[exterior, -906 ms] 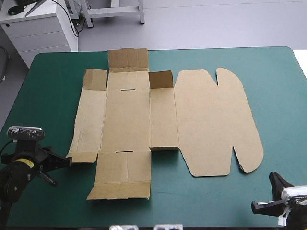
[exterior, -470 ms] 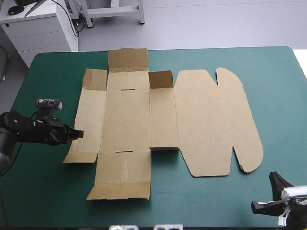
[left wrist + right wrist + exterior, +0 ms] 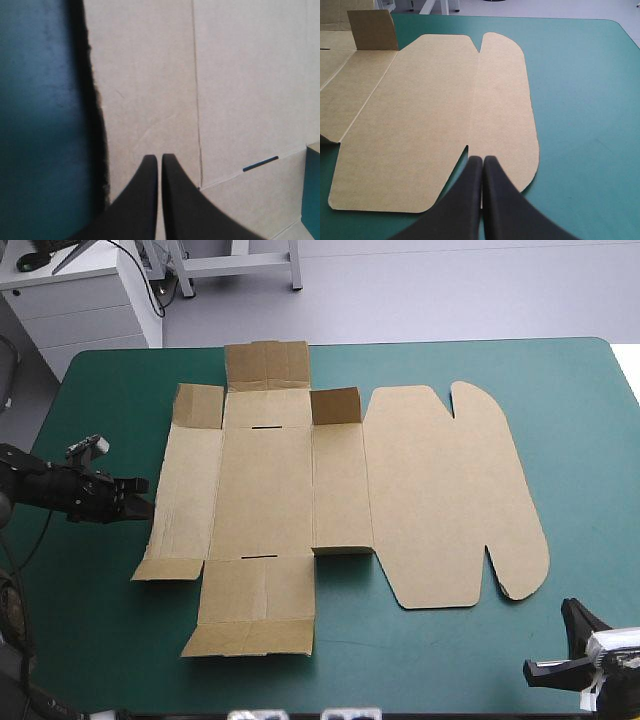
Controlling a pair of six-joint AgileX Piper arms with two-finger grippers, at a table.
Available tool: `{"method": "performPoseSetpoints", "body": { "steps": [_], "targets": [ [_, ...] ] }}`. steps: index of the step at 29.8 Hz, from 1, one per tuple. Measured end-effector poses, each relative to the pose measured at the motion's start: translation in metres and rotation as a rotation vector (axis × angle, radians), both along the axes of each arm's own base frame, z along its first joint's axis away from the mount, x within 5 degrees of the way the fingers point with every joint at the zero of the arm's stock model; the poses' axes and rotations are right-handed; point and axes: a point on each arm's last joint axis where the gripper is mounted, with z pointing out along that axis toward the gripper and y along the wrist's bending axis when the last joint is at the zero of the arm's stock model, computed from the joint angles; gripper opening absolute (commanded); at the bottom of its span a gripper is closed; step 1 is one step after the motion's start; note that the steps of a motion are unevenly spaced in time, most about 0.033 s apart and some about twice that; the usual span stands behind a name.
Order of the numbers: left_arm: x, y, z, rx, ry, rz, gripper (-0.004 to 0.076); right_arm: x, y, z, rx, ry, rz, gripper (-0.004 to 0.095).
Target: Fold the box
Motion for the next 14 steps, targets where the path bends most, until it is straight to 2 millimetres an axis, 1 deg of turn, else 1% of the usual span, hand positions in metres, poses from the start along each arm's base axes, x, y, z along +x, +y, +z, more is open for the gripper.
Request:
{"method": "performPoseSetpoints", "body": {
  "steps": [1, 4, 9, 12, 14],
  "targets": [
    [0.002, 0.002, -0.005, -0.006, 0.015, 0.005, 0.0012, 0.0, 0.0, 0.0, 0.0, 0.0, 0.0, -0.0014],
    [0.003, 0.006, -0.012, -0.007, 0.033, 0.006, 0.0006, 0.0, 0.0, 0.0, 0.0, 0.0, 0.0, -0.0014],
    [0.002, 0.008, -0.013, 0.021, 0.046, -0.007, 0.0009, 0.0, 0.0, 0.0, 0.0, 0.0, 0.0, -0.0014],
    [0.002, 0.011, -0.015, 0.047, 0.06, 0.01, 0.0045, 0.0, 0.0, 0.0, 0.0, 0.0, 0.0, -0.0014],
    [0.002, 0.011, -0.015, 0.045, 0.065, 0.022, 0.0106, 0.0, 0.0, 0.0, 0.0, 0.0, 0.0, -0.0014]
  ]
}}
